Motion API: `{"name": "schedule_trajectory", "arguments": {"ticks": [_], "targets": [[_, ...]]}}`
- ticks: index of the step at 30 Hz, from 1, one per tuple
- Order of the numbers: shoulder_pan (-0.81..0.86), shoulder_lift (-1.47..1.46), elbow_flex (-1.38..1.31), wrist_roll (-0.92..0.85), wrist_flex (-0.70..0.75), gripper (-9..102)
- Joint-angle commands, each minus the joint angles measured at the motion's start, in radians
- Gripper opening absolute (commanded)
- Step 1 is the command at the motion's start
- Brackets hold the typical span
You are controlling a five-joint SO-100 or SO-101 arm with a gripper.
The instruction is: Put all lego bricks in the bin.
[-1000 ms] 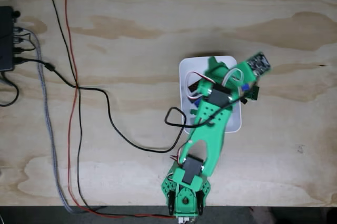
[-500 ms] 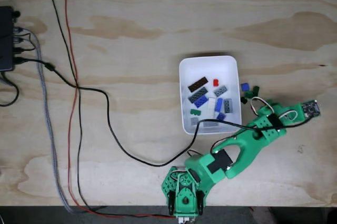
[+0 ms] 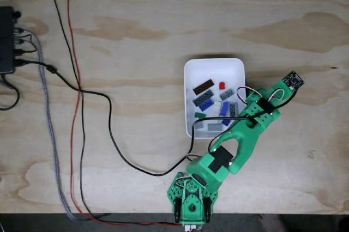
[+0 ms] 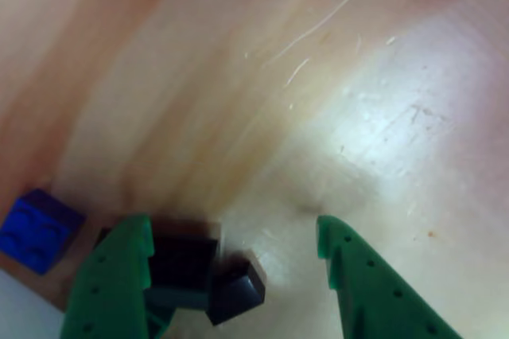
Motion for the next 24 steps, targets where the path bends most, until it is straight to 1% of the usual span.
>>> {"name": "schedule_trajectory", "arguments": {"ticks": [1,5,10,14,16,20,23,24], "targets": [[-0.003,0.181,-0.087,0.012,0.049,26],[-0.094,0.209,-0.048,0.038,0.043,26],[-0.152,0.187,0.046,0.040,-0.052,26],[-0.160,0.146,0.091,0.038,-0.100,26],[-0.156,0.143,0.114,0.028,-0.101,26],[-0.114,0.149,0.150,0.011,-0.126,26],[-0.092,0.141,0.189,-0.002,-0.187,19],[-0.091,0.141,0.195,-0.012,-0.187,17]]}}
